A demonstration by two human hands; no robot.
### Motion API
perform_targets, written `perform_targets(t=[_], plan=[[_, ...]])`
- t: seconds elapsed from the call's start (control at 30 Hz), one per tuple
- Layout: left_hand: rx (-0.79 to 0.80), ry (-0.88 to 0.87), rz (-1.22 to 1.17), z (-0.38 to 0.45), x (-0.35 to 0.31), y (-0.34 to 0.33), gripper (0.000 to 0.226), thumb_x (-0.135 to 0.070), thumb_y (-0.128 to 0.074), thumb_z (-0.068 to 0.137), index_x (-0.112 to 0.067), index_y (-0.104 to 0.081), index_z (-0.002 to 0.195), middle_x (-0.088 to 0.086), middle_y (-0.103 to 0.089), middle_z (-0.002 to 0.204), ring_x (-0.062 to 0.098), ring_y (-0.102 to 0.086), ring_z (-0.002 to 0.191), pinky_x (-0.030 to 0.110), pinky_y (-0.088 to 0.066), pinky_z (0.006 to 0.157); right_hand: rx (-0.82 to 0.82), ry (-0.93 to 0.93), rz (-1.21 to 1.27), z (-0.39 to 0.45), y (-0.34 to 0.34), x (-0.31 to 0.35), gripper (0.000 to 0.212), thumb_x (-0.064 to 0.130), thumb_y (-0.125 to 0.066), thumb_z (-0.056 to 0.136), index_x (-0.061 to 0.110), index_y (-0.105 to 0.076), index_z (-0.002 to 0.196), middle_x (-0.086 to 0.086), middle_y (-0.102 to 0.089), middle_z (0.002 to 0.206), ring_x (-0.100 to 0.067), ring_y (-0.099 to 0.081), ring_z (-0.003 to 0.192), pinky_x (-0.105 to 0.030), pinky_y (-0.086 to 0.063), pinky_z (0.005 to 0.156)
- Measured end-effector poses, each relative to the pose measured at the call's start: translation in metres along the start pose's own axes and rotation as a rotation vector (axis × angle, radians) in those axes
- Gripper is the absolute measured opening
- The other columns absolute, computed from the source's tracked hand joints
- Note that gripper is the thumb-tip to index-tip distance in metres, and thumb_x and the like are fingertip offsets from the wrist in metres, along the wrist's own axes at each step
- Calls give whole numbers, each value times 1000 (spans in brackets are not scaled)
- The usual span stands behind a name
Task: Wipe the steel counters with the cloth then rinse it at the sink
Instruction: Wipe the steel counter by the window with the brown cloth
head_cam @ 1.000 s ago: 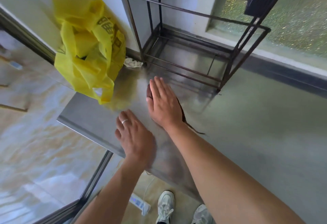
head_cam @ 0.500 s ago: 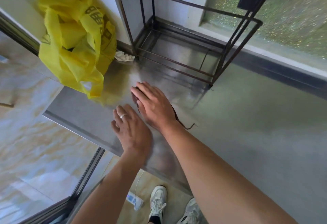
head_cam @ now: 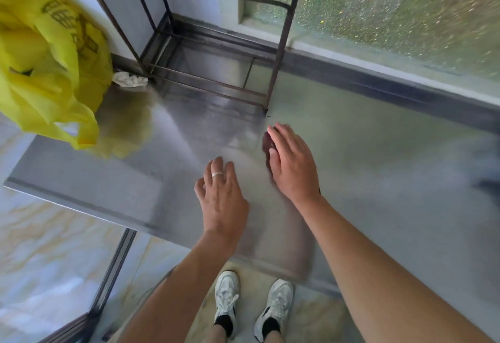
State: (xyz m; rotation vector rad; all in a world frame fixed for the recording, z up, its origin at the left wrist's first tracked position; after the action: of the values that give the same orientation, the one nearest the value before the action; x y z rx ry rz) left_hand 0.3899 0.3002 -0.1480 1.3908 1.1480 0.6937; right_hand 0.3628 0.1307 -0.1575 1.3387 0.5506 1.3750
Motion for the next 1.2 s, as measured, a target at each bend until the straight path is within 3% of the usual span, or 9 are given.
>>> perform_targets(t=[0.13,0.27,0.4,0.53,0.7,0.8,0.93,1.03,1.2], plan=[[-3,6,2,-10,3,-3,54,-3,-54,65,-19,-50,116,0,-39,136,23,-35,129,40,-32,101,-30,-227,-63,-39,13,-11,46,19,-40,107,11,-49,151,-8,-45,160,-27,-37,151,-46,-35,120],[-17,17,-64,-16,3,0,43,-3,-51,73,-20,-50,113,0,-42,135,22,-38,127,41,-33,101,-14,-358,-89,-74,7,26,51,20,-40,105,15,-42,155,-6,-34,167,-26,-27,156,-44,-27,124],[-140,52,-211,-22,8,15,29,-24,-41,97,-17,-54,122,5,-49,137,26,-45,125,45,-31,103,141,-231,-85,-90,-26,96,57,31,-35,104,16,-31,159,-7,-29,167,-27,-22,157,-44,-25,125],[-205,47,-263,-31,4,32,34,-34,-27,100,-19,-56,111,4,-54,123,26,-49,115,44,-33,98,216,-108,-75,-97,-47,130,61,37,-31,107,19,-18,164,-2,-26,166,-22,-24,155,-40,-21,126],[-164,27,-200,-23,2,21,28,-17,-44,97,-18,-54,123,6,-51,134,27,-46,123,46,-30,103,120,9,73,-104,-1,66,53,20,-45,103,14,-43,156,-6,-40,163,-24,-35,153,-43,-31,123],[-164,15,-188,-17,-3,19,25,-16,-49,99,-18,-55,123,7,-52,132,29,-47,121,46,-29,102,-64,-122,4,-119,43,-12,45,11,-51,104,9,-52,149,-11,-48,157,-29,-45,146,-47,-38,118],[-71,-48,-164,-18,-20,16,44,0,-47,81,-16,-56,122,7,-51,132,28,-46,122,42,-27,99,-216,-373,-130,-147,90,-103,41,10,-49,105,2,-54,144,-18,-53,151,-36,-51,139,-52,-44,111],[-1,-85,-87,-20,-26,10,55,4,-48,68,-18,-53,118,4,-50,130,25,-45,121,40,-30,97,-236,-513,-203,-152,97,-119,41,11,-45,105,1,-51,144,-20,-50,151,-41,-50,136,-52,-44,110],[86,-159,-17,-8,-41,2,64,-3,-48,72,-25,-42,132,-4,-36,143,18,-34,135,39,-30,102,-245,-669,-209,-134,84,-96,47,16,-45,102,-2,-46,145,-23,-48,151,-44,-47,137,-54,-42,109]])
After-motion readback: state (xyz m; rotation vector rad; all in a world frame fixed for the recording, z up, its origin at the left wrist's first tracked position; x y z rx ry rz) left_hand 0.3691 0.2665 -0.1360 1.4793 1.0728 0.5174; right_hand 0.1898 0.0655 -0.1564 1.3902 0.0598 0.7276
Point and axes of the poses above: each hand's wrist, its own z-axis towards the middle knuckle, its own y-axis out of the back of the hand, x = y × z, the point moved 8 cm from there along z, towards the middle knuckle
